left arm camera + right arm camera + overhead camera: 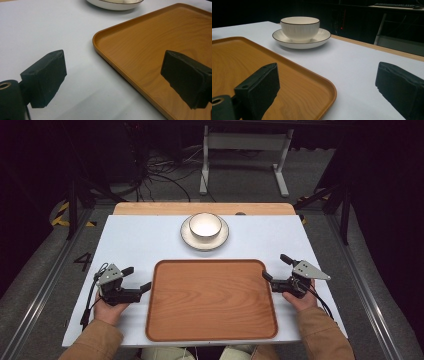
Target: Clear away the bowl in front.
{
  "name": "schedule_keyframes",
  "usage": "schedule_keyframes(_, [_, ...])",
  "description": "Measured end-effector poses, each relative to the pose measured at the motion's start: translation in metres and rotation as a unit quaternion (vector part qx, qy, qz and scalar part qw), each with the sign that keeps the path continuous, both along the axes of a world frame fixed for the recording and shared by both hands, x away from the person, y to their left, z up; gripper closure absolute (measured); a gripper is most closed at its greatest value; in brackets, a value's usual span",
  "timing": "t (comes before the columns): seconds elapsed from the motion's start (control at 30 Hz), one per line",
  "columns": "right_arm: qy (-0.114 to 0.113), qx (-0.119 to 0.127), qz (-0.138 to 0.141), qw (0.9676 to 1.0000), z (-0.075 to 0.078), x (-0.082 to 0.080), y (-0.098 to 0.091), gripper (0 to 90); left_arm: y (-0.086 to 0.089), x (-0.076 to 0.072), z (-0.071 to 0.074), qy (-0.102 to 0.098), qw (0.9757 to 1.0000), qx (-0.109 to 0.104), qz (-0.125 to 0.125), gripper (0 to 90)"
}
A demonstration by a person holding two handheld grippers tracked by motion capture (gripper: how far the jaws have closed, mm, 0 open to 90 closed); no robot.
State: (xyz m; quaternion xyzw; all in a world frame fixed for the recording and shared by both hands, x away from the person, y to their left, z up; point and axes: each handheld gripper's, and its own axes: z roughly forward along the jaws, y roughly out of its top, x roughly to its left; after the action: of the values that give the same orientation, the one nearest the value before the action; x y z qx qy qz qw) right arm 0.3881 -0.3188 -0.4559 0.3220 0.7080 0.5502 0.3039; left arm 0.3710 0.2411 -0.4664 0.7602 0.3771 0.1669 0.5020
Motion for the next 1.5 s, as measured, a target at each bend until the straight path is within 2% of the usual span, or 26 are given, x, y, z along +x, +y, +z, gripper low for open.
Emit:
schedule_keyframes(0.47, [0.007, 0.007, -0.005, 0.9999, 0.000, 0.001, -0.001, 6.5, 0.000, 0.000, 0.000, 0.003, 1.0000, 0.002, 0.000, 7.1])
schedule_keyframes(0.8, [0.007, 0.005, -0.005, 0.9999, 0.000, 0.001, -0.001, 6.8, 0.001, 0.000, 0.000, 0.010, 0.9999, -0.005, 0.003, 6.8])
schedule_keyframes(1.07, [0.007, 0.006, -0.004, 0.9999, 0.000, 0.001, -0.001, 6.8, 0.001, 0.000, 0.002, 0.008, 0.9999, -0.008, 0.003, 6.7])
schedule_keyframes(1.13, [0.008, 0.006, -0.004, 0.9999, 0.000, 0.001, -0.001, 6.8, 0.000, 0.002, 0.003, 0.010, 0.9999, -0.001, 0.012, 6.7])
schedule_keyframes(1.27, [0.007, 0.005, -0.004, 1.0000, 0.000, 0.001, -0.001, 6.8, 0.002, 0.004, 0.008, 0.010, 0.9997, -0.014, 0.017, 6.5])
schedule_keyframes(1.5, [0.007, 0.005, -0.004, 1.0000, 0.000, 0.001, -0.001, 6.8, -0.001, 0.008, 0.023, -0.003, 0.9998, -0.016, 0.008, 6.4])
